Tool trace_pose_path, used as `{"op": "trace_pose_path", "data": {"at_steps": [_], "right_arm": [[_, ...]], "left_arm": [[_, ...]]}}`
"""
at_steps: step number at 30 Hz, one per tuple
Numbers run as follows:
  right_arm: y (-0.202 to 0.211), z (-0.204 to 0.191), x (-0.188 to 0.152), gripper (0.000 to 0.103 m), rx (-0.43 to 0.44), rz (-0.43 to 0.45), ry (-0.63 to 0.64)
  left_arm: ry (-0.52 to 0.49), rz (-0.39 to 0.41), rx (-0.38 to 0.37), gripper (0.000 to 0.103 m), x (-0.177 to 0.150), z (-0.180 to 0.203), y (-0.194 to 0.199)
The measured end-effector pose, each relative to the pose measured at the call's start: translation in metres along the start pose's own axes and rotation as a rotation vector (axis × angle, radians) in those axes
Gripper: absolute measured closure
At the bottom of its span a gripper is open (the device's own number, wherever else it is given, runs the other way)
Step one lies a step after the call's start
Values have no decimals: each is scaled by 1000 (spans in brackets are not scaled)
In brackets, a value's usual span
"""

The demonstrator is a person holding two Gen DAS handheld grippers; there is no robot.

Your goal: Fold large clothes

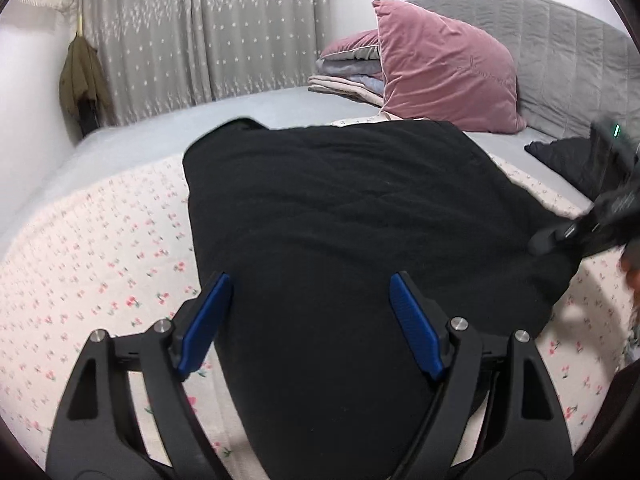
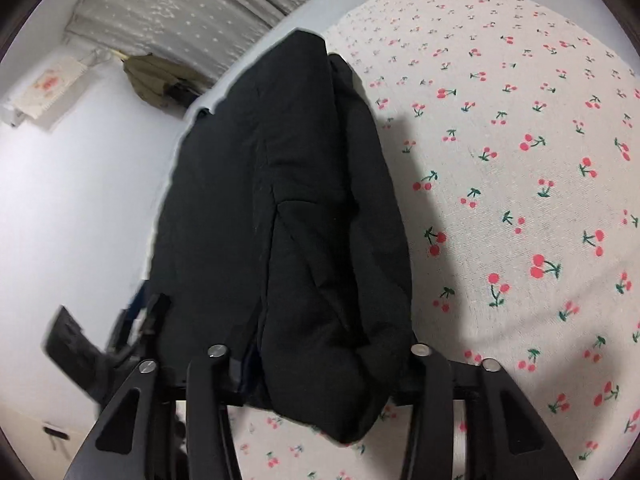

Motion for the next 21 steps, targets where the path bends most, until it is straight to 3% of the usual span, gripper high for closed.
{"op": "trace_pose_path", "data": {"at_steps": [2,4,8,11,15,17,18,20,21], "right_arm": [[21,-11,3,34,-58,15,67],[47,-23,9,29,-135,99,162],[67,-25,48,27,-96,212,127],[43,-31,84,27,-100,220,110],[-3,-27,111,27,-184,155,129],[-30,-8,121,28,-180,108,122],[-43,-4,123,31,-137,90,111],[-47,-3,120,68,-86,95,120],[-43,-10,122,75,-80,123,150]], "left_arm": [[22,-9,-24,22,4,-6,4],[29,-8,-38,22,10,-9,6],[39,4,-14,22,25,-18,-2],[82,-15,-26,22,32,-24,-16],[84,-33,-21,22,40,-27,-29],[79,-37,-11,22,42,-29,-35],[83,-38,-6,22,42,-29,-36],[104,-35,-8,22,43,-32,-37],[110,-28,-9,22,45,-32,-37]]}}
Point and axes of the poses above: each gripper's, at about its wrist camera, not at the fingertips, and y roughly against the way its jaws point, z to its right, x to its top, the point moved 1 cm from there along -y, roughly the way its jaws point, and after that the axes turned 8 degrees about y, right-handed, at the moved point
